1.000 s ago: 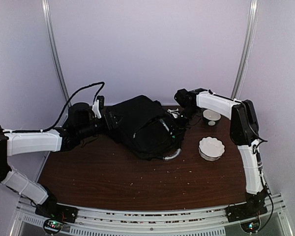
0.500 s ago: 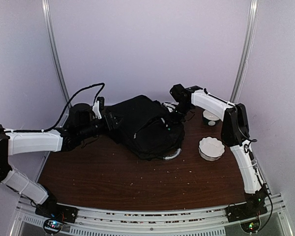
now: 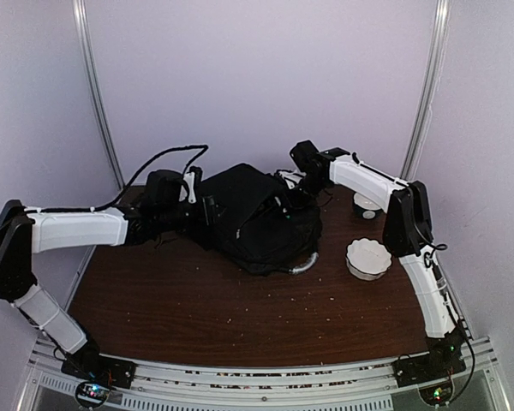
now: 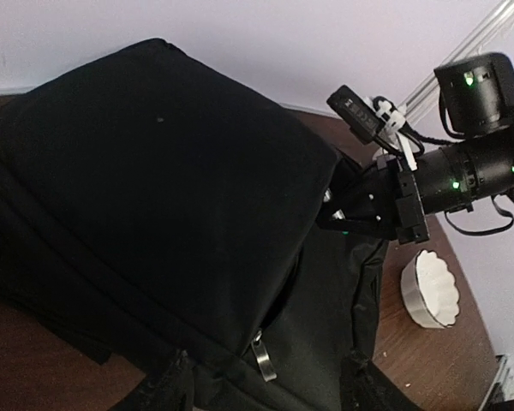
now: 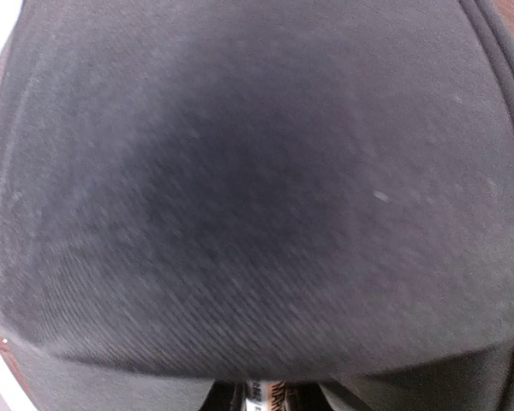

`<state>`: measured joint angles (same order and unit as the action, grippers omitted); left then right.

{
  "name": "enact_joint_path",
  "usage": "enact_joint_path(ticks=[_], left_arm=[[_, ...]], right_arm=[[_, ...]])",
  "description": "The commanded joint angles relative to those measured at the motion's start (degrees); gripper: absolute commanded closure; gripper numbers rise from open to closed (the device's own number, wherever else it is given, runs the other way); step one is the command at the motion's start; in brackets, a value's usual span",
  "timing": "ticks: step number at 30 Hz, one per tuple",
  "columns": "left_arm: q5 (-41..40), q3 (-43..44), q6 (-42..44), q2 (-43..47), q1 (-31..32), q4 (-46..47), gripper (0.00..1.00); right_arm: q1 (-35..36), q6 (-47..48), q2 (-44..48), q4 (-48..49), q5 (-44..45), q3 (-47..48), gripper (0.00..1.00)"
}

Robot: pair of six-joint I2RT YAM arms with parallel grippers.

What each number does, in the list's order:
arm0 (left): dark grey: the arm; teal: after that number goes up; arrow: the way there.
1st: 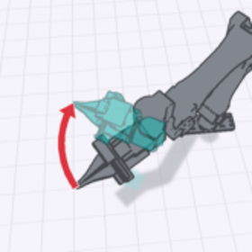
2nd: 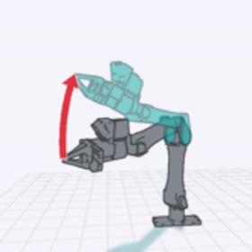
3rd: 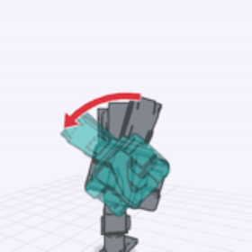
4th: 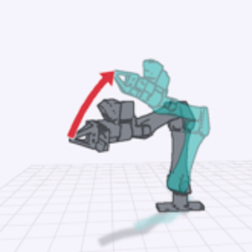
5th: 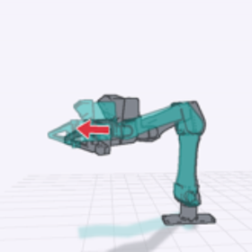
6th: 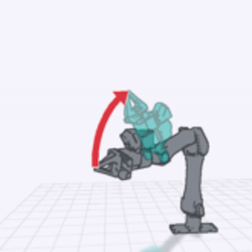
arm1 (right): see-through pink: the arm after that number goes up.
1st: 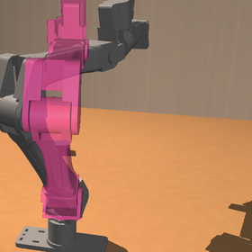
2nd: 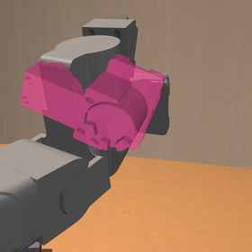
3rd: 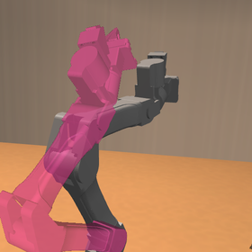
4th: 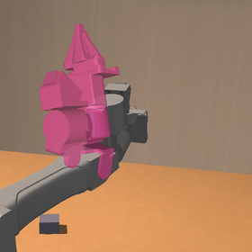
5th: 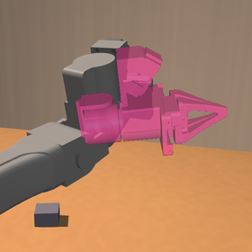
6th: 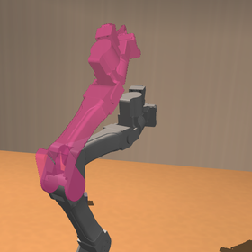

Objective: Pack the student bag
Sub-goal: Place the pen in the upper front pocket of the bag.

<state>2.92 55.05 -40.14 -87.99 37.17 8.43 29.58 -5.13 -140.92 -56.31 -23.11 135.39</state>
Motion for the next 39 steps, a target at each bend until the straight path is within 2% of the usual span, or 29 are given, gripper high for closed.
enact_joint_path(ticks=[1, 5, 9, 18, 23, 27, 31, 39], left_arm=[[-6.3, 11.24, 14.89, -6.96, 1.63, -10.73, 0.39], [-5.19, 16.65, 23.91, -13.5, 1.83, -9.91, 0.39], [0.05, 20.35, 29.6, -17.83, 1.86, -7.5, 0.39], [6.18, 28.15, 29.62, -26.33, 1.94, -6.2, 0.38], [4.87, 33.26, 29.06, -30.81, 1.99, -8.24, 0.39], [0.5, 38.32, 28.03, -34.07, 2.01, -12.75, 0.44], [-1.82, 39.52, 27.21, -35.13, 1.99, -13.4, 0.55], [-0.56, 39.83, 27.56, -35.49, 2.03, -13.09, 0.75]], right_arm=[[0.39, -0.8, 1.29, 9.59, -4.47, -1.51, 0.9], [0.31, -0.69, 1.82, 10.0, -4.57, -1.9, 0.9], [0.3, -0.52, 2.14, 9.97, -4.4, -2.15, 0.9], [0.21, -0.83, 1.41, 9.98, -4.79, -2.71, 0.9], [0.21, -0.9, 1.44, 10.07, -4.92, -3.0, 0.9], [0.21, -0.85, 1.48, 10.0, -4.92, -3.1, 0.9], [0.13, -0.97, 1.53, 10.11, -5.09, -3.54, 0.9], [0.04, -1.56, 1.67, 10.49, -5.27, -3.73, 0.89]])
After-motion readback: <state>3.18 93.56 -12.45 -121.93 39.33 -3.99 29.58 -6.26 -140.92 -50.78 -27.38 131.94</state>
